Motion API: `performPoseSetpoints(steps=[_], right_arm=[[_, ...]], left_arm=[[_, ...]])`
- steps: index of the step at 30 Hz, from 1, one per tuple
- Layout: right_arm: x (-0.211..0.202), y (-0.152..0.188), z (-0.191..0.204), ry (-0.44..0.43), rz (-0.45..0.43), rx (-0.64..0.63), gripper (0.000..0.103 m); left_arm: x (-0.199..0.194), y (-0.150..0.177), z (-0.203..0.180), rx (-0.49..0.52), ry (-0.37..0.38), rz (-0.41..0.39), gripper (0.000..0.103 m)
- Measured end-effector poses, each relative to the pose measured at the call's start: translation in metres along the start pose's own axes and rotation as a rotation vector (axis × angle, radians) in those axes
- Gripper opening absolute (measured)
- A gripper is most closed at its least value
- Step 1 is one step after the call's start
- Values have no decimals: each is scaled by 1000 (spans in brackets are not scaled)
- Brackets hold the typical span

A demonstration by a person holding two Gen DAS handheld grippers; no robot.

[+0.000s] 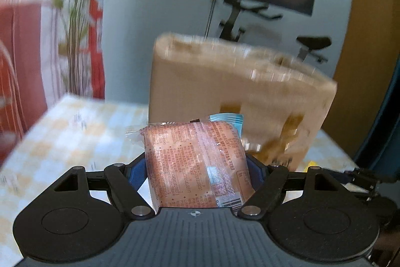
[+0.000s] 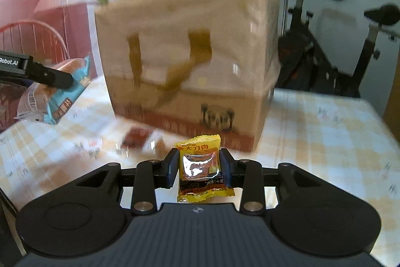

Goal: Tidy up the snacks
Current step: 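Carry the yellow packet and bread loaf over the box and open both grippers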

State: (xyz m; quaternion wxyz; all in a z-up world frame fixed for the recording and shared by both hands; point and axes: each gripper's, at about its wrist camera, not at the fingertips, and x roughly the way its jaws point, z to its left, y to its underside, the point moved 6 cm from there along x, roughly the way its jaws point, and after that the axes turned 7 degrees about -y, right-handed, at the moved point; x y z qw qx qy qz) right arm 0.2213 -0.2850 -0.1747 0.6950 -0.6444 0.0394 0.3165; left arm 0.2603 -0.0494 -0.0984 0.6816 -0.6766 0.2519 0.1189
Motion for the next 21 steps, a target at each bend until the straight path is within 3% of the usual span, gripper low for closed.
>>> performPoseSetpoints(steps=[7, 11, 15, 21], right_arm=[[-29, -83, 13, -39, -185, -82, 37], [-39, -138, 12, -99, -283, -38, 37], [-20, -182, 4, -73, -271, -61, 37], [40, -207, -23, 14, -156, 25, 37]], left_arm=[[-20, -73, -18, 40, 68, -153, 80], [-12, -117, -34, 37, 114, -191, 80], [18, -151, -50, 55, 102, -221, 80], [90, -167, -69, 90, 52, -127, 80]])
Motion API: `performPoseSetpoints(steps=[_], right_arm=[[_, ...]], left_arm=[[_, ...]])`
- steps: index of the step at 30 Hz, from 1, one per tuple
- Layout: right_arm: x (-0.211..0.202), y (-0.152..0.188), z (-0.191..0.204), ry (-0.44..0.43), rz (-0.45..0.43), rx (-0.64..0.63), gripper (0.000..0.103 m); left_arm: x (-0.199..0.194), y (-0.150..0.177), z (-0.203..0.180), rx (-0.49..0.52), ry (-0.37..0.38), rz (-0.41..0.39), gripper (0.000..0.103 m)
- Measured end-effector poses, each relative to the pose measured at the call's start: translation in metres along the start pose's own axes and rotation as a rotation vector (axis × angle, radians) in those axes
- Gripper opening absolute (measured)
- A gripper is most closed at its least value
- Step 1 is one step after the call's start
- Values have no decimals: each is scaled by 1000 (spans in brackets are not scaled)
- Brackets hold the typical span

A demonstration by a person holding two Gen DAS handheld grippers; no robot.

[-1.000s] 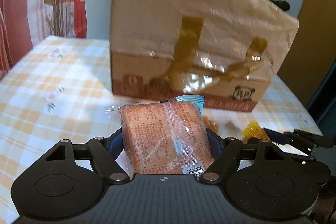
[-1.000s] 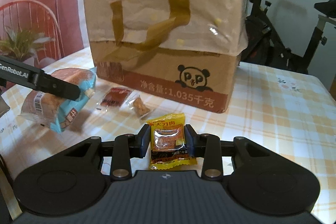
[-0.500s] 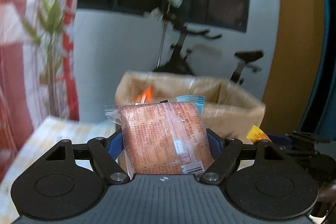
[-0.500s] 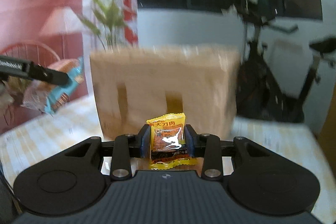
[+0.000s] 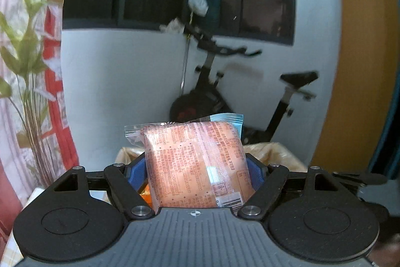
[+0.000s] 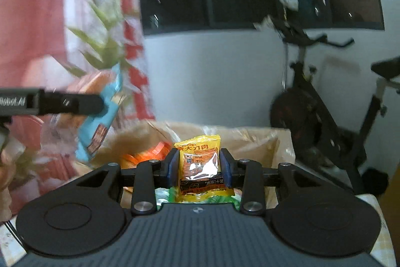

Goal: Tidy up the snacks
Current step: 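Carry the yellow packet and bread loaf over the box and open both grippers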

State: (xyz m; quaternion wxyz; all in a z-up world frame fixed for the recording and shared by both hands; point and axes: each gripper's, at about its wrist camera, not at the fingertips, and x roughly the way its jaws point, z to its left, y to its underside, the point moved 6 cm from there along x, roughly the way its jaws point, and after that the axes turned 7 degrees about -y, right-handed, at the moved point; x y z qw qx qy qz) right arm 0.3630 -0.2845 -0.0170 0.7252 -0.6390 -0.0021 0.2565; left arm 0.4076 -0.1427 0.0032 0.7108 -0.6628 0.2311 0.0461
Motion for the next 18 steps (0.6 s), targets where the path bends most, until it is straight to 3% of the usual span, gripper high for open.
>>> performPoseSetpoints(steps=[3, 7, 9, 12, 18], right_arm=[[21, 11, -7, 47, 68, 15, 37], [30, 24, -15, 90, 115, 45, 40], [29, 27, -15, 91, 122, 31, 44], [26, 27, -12, 93, 119, 5, 59], [5, 23, 2, 57, 71, -34, 59]], left_arm=[[27, 13, 0, -16, -26, 58, 80], [39, 30, 3, -45, 17, 107, 81], [36, 34, 5, -33, 46, 101, 85], [28, 34, 15, 0, 8, 79, 86], [-7, 31, 37, -23, -6, 31, 86]])
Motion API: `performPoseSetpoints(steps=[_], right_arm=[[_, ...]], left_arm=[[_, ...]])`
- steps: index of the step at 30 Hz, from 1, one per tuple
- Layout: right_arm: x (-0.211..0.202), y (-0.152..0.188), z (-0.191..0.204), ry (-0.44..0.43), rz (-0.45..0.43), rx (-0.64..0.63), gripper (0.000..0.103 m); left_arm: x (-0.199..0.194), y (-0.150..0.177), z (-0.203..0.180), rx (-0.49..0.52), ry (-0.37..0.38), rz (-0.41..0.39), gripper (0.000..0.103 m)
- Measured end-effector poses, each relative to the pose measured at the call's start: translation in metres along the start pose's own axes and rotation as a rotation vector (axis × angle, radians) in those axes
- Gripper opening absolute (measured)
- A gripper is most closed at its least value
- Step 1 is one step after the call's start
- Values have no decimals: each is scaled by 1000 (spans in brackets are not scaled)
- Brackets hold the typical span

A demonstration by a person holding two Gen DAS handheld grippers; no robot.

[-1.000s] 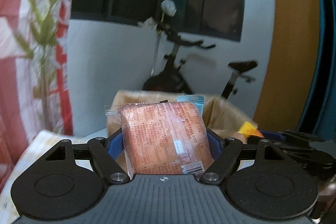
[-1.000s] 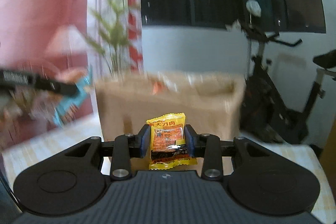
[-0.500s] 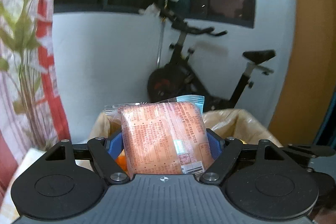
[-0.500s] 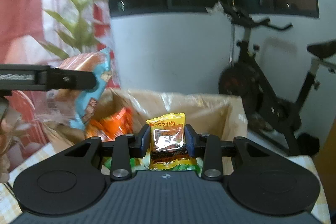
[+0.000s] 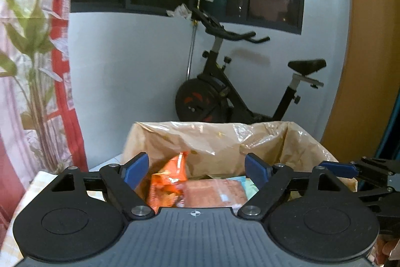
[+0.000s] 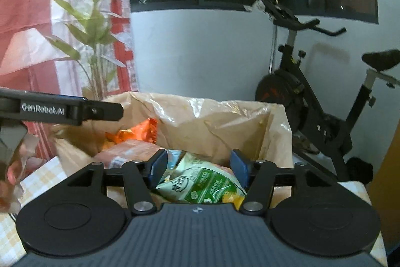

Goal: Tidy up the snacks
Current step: 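Carry the yellow packet and bread loaf over the box and open both grippers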

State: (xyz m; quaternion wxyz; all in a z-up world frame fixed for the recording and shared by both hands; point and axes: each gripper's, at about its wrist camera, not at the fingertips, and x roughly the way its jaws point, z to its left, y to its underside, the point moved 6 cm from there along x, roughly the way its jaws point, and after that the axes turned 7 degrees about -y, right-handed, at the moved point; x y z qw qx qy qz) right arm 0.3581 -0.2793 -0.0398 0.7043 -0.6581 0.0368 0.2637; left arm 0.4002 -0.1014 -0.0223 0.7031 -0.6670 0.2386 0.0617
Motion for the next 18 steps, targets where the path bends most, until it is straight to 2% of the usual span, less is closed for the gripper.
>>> performPoseSetpoints(steps=[4, 10, 18], right_arm=[[-14, 2, 10, -20, -19, -27, 59], [-36, 8, 23, -45, -35, -42, 59], [-60, 30, 38, -68, -47, -46, 59]], left_arm=[[-25, 6, 15, -9, -19, -9, 87], [-55, 22, 25, 4, -5, -13, 87], [-75, 50, 23, 44, -4, -22, 87]])
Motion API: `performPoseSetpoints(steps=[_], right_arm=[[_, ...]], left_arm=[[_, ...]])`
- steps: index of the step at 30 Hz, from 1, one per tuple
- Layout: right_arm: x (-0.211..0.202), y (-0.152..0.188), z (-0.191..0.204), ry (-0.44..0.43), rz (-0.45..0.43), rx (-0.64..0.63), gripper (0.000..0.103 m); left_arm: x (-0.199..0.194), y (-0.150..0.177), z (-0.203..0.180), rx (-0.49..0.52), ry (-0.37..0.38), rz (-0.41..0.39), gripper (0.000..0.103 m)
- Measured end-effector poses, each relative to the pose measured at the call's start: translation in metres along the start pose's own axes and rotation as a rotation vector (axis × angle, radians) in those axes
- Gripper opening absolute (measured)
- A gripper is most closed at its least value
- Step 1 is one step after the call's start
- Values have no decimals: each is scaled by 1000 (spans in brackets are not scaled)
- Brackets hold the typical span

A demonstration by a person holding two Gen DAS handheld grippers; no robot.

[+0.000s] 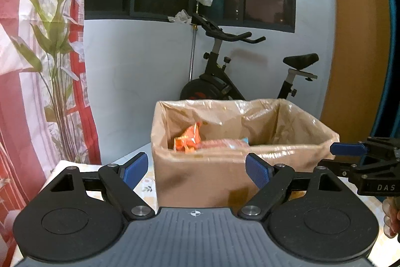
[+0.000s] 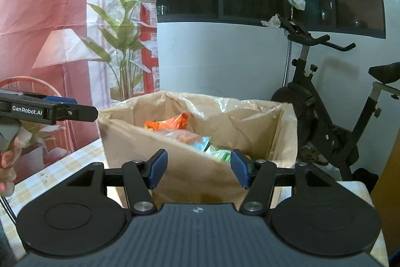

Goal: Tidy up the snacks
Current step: 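Grasp the small nut sachet with the right gripper while the left gripper grasps the red sachet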

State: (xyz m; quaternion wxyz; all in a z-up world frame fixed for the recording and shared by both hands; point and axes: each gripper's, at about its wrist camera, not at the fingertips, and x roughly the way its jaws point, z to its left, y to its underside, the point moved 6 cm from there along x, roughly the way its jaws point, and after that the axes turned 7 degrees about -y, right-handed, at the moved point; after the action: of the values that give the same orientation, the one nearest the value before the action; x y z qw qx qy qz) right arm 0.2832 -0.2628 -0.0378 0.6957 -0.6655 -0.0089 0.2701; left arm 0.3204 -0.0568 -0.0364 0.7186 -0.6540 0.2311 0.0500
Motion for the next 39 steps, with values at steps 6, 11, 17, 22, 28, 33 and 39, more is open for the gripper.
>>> performPoseSetpoints(steps=[6, 11, 17, 22, 28, 33, 39], right_arm=[[-7, 20, 6, -13, 17, 16, 59], [-13, 34, 10, -20, 10, 15, 59], [-8, 61, 16, -32, 59, -2, 59], [3, 79, 12, -38, 105, 14, 59], [23, 102, 10, -43, 177, 37, 59], [46, 124, 17, -64, 259, 14, 58], [82, 148, 22, -95, 397, -146, 55]], left_arm=[[2, 23, -1, -34, 18, 34, 87], [7, 42, 5, -71, 14, 75, 87], [11, 64, 11, -87, -15, 115, 86], [14, 76, 18, -99, -46, 135, 85], [19, 89, 25, -123, -64, 166, 85], [20, 102, 27, -138, -66, 194, 81], [21, 111, 31, -150, -72, 218, 77]])
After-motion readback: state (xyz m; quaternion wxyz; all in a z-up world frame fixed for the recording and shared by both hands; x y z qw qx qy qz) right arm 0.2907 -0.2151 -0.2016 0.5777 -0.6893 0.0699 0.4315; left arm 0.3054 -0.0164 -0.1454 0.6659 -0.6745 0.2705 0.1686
